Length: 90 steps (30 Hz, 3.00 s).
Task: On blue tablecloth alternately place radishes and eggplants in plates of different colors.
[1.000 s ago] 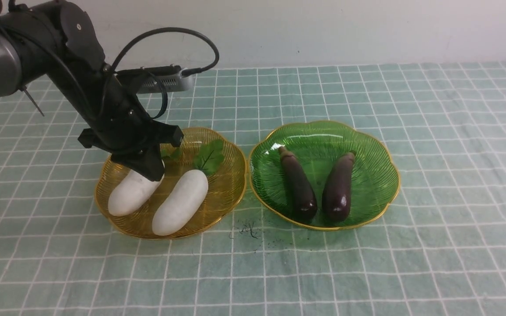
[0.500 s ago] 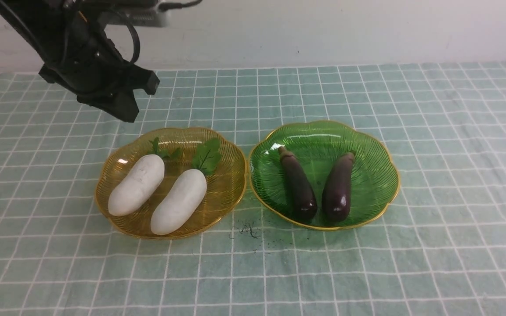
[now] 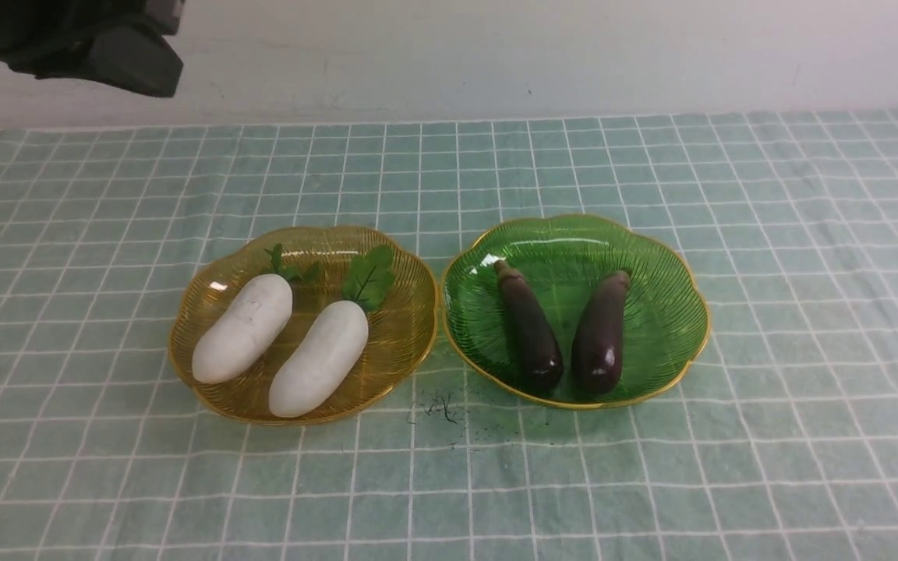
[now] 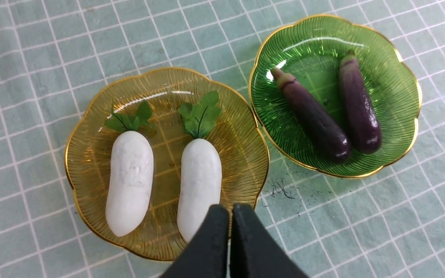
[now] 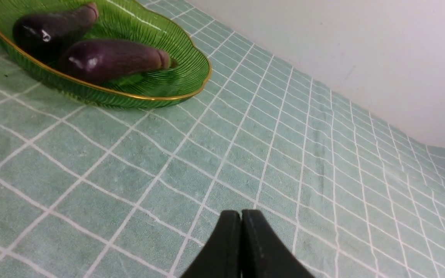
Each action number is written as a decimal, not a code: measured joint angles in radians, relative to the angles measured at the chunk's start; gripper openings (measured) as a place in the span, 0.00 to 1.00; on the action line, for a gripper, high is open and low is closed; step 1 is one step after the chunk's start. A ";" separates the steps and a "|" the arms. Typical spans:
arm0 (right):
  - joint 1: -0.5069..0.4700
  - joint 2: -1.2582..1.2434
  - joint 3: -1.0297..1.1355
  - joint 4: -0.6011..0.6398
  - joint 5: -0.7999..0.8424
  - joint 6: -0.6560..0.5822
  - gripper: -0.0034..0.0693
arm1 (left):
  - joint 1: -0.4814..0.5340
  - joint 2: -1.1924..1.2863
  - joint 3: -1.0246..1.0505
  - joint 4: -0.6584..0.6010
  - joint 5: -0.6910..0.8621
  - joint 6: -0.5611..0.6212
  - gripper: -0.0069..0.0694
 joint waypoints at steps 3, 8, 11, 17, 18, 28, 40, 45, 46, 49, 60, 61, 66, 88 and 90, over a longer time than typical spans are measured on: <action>0.000 0.000 0.000 0.000 0.000 0.000 0.03 | 0.000 -0.047 0.032 0.000 0.000 0.000 0.08; 0.000 0.000 0.000 -0.001 0.000 0.000 0.03 | 0.000 -0.138 0.134 0.000 0.001 0.009 0.08; 0.000 0.000 0.000 -0.001 0.000 0.003 0.03 | 0.000 -0.187 0.205 0.008 0.002 0.012 0.08; 0.000 0.000 0.000 0.006 0.000 0.199 0.03 | 0.000 -0.231 0.326 0.021 0.004 0.012 0.08; 0.000 0.000 0.000 0.007 0.000 0.267 0.03 | 0.000 -0.231 0.338 0.022 0.004 0.012 0.08; 0.000 0.000 0.000 0.007 0.000 0.472 0.03 | 0.000 -0.231 0.350 0.022 0.004 0.012 0.08; 0.000 0.000 0.000 0.008 0.000 0.480 0.03 | 0.000 -0.231 0.350 0.030 0.004 0.012 0.08; -0.031 0.000 0.000 0.008 0.000 0.480 0.03 | 0.000 -0.231 0.350 0.030 0.004 0.012 0.08; -0.049 0.000 0.000 0.008 0.000 0.480 0.03 | 0.000 -0.231 0.350 0.030 0.004 0.012 0.08; -0.089 0.000 0.000 0.015 0.000 0.486 0.03 | 0.000 -0.231 0.350 0.030 0.004 0.012 0.08; -0.111 -0.001 0.000 0.015 0.000 0.497 0.03 | 0.000 -0.285 0.362 0.052 0.001 0.012 0.08; -0.111 -0.001 0.000 0.015 0.000 0.497 0.03 | 0.000 -0.304 0.373 0.058 0.001 0.012 0.08; -0.111 -0.001 0.000 0.015 0.000 0.498 0.03 | 0.000 -0.438 0.476 0.081 0.001 0.011 0.08; -0.111 -0.001 0.000 0.015 0.000 0.499 0.03 | 0.000 -1.047 1.263 -0.103 -0.812 0.009 0.08; -0.111 -0.001 0.000 0.015 0.000 0.499 0.03 | 0.000 -1.047 1.277 -0.104 -0.808 0.009 0.08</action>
